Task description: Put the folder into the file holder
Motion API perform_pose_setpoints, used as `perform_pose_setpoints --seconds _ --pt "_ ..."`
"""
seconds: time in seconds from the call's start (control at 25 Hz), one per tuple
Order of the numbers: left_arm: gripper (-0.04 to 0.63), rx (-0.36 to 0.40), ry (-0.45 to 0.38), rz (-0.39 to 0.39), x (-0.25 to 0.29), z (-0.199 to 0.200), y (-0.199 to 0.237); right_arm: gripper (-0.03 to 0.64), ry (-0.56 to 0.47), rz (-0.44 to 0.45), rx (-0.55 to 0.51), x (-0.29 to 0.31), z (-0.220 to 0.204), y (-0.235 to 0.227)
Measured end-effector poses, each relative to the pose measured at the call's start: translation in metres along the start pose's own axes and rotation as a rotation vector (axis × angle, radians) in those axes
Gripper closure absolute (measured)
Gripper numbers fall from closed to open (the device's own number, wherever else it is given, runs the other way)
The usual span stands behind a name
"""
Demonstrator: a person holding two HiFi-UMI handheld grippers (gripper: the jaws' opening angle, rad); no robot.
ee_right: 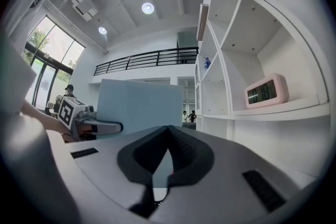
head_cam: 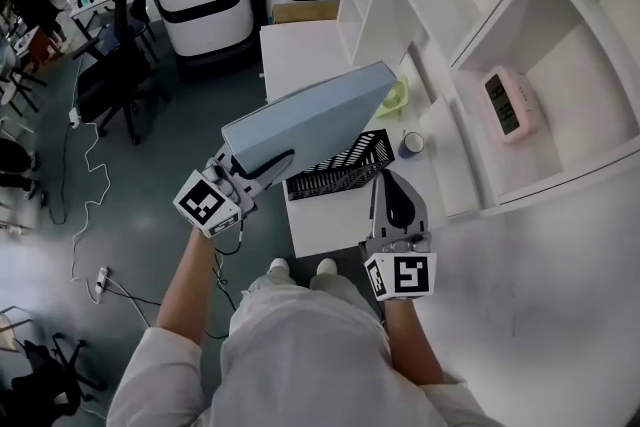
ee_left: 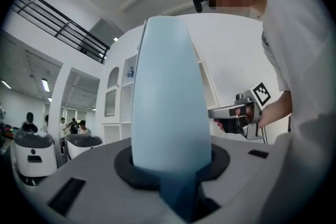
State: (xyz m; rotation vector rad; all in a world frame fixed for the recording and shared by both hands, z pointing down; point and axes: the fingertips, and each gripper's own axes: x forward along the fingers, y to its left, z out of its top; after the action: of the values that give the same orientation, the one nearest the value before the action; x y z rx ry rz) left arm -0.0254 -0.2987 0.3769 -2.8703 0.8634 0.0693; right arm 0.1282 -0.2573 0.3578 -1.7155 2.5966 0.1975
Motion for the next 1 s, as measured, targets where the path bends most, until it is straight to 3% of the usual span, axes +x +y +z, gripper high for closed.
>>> perform_pose_setpoints --seconds 0.2,0.56,1.0 --pt "0.472 -0.096 -0.039 -0.121 0.029 -0.006 0.001 0.632 0.000 -0.019 -0.008 -0.005 0.001 -0.013" --pt "0.472 -0.073 -0.070 -0.248 0.068 -0.033 -0.017 0.632 0.009 -0.016 -0.014 0.000 -0.003 -0.019" --pt "0.472 -0.101 -0.052 -0.281 0.073 -0.106 -0.024 0.632 0.019 -0.006 -0.033 0.010 -0.010 -0.025"
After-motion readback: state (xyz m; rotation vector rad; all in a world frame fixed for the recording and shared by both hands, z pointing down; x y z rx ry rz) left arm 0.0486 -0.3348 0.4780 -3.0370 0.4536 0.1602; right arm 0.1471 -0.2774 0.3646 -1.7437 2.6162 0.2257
